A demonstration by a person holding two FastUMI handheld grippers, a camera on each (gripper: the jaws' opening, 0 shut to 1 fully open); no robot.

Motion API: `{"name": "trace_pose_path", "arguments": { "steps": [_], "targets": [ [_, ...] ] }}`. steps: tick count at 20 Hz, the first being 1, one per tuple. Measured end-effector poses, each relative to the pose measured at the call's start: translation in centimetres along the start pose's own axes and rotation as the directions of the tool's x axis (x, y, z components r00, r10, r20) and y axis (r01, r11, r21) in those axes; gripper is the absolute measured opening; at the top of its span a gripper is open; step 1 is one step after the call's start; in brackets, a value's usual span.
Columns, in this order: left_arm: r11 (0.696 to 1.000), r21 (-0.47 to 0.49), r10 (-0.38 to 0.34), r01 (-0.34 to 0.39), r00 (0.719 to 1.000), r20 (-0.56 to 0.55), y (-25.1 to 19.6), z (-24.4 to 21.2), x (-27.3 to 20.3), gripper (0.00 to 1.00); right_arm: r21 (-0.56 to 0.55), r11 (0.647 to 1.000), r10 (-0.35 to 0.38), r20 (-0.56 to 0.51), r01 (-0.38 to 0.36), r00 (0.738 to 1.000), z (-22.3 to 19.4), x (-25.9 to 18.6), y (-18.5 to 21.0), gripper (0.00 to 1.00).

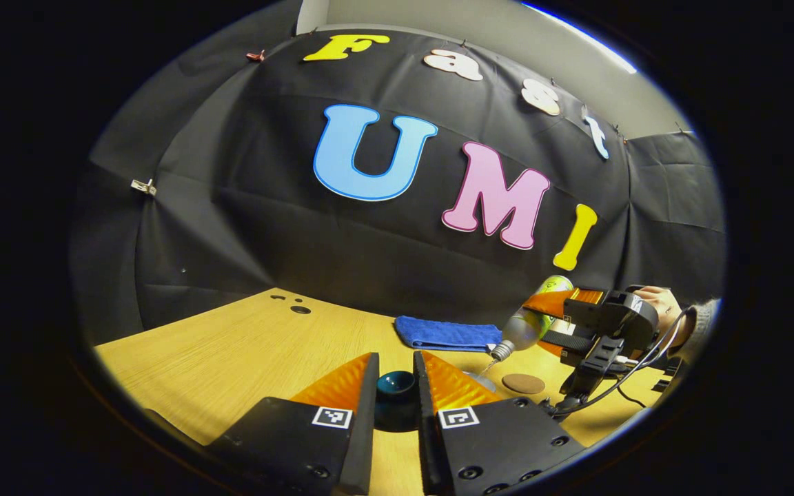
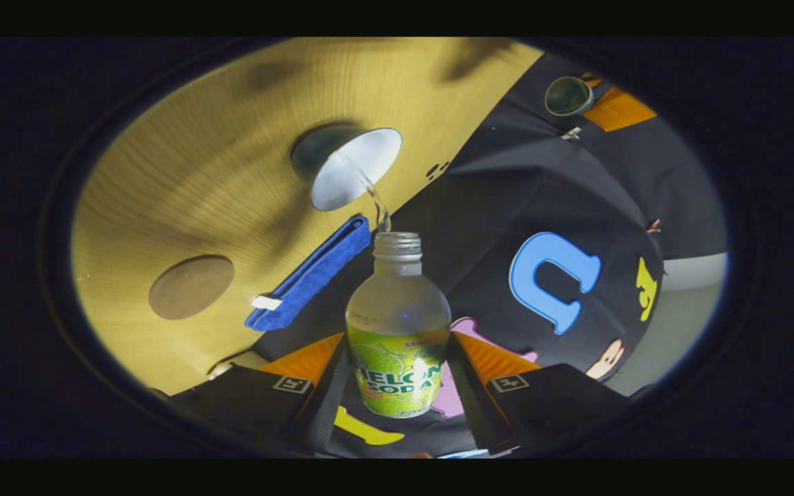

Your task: Open the teacup lid with one hand, grasp the water bottle and pour water into the teacup with the other hand; after pouring, place the water bottle on the coaster and then close the teacup lid.

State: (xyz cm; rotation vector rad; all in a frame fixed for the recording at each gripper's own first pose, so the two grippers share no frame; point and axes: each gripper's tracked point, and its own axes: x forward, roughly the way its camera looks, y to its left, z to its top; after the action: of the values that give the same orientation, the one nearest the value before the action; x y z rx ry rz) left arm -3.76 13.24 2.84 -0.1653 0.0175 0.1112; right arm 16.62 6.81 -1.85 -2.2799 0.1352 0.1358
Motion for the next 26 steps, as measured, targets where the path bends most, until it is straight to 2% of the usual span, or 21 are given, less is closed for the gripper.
{"name": "trace_pose_path", "arguments": {
  "steps": [8,10,11,12,15,16,17,18,19,20,21,22,23,24,26],
  "targets": [
    [1.0,-0.008,0.0,0.0,1.0,-0.005,0.1,-0.1,-0.1,0.31,-0.188,0.975,-0.115,0.029,0.118,0.993,-0.3,-0.6,-4.4,0.78],
    [1.0,-0.013,-0.002,0.002,1.0,-0.004,0.1,0.0,-0.1,0.31,-0.216,0.967,-0.131,0.031,0.135,0.991,-0.5,-0.7,-5.0,0.78],
    [1.0,-0.017,-0.002,0.002,1.0,-0.004,0.1,0.1,-0.1,0.31,-0.228,0.963,-0.142,0.029,0.145,0.989,-0.7,-0.7,-5.4,0.74],
    [1.0,-0.019,-0.004,0.004,1.0,-0.003,0.1,0.1,-0.2,0.31,-0.237,0.959,-0.151,0.029,0.153,0.988,-0.7,-0.8,-5.6,0.78],
    [1.0,-0.015,-0.002,0.002,1.0,-0.006,0.1,0.3,-0.2,0.31,-0.243,0.956,-0.161,0.035,0.164,0.986,-0.4,-0.6,-5.5,0.78],
    [1.0,-0.014,-0.001,0.001,1.0,-0.007,0.1,0.1,-0.2,0.31,-0.231,0.96,-0.153,0.036,0.157,0.988,-0.3,-0.7,-5.2,0.75],
    [1.0,-0.014,0.0,0.0,1.0,-0.007,0.2,0.2,-0.2,0.31,-0.19,0.973,-0.129,0.036,0.134,0.991,0.0,-0.6,-4.6,0.78],
    [1.0,-0.013,0.002,-0.002,1.0,-0.006,0.2,0.2,-0.2,0.31,-0.098,0.991,-0.083,0.038,0.087,0.996,0.4,-0.5,-3.2,0.75],
    [1.0,-0.012,0.005,-0.005,1.0,-0.006,0.3,0.2,-0.2,0.31,0.035,0.999,-0.023,0.045,0.021,0.999,1.0,-0.1,-1.2,0.78],
    [1.0,-0.013,0.009,-0.009,1.0,-0.005,0.3,0.3,-0.3,0.31,0.178,0.983,0.032,0.054,-0.041,0.998,1.5,-0.2,0.7,0.78],
    [1.0,-0.013,0.012,-0.012,1.0,-0.004,0.4,0.3,-0.2,0.31,0.316,0.945,0.07,0.063,-0.086,0.996,1.9,-0.3,2.0,0.78],
    [1.0,-0.015,0.015,-0.015,1.0,-0.005,0.5,0.2,-0.3,0.31,0.467,0.873,0.115,0.082,-0.141,0.99,2.5,-0.7,3.0,0.79],
    [1.0,-0.015,0.017,-0.017,1.0,-0.007,0.5,0.2,-0.3,0.31,0.623,0.758,0.157,0.115,-0.194,0.981,3.0,-0.7,3.9,0.79],
    [1.0,-0.013,0.02,-0.02,1.0,-0.009,0.6,0.1,-0.2,0.31,0.749,0.624,0.178,0.142,-0.223,0.974,3.6,-1.0,4.4,0.78],
    [1.0,-0.009,0.024,-0.024,1.0,-0.009,0.6,0.1,-0.2,0.31,0.909,0.351,0.15,0.185,-0.227,0.971,4.3,-2.2,4.0,0.79]
  ]
}}
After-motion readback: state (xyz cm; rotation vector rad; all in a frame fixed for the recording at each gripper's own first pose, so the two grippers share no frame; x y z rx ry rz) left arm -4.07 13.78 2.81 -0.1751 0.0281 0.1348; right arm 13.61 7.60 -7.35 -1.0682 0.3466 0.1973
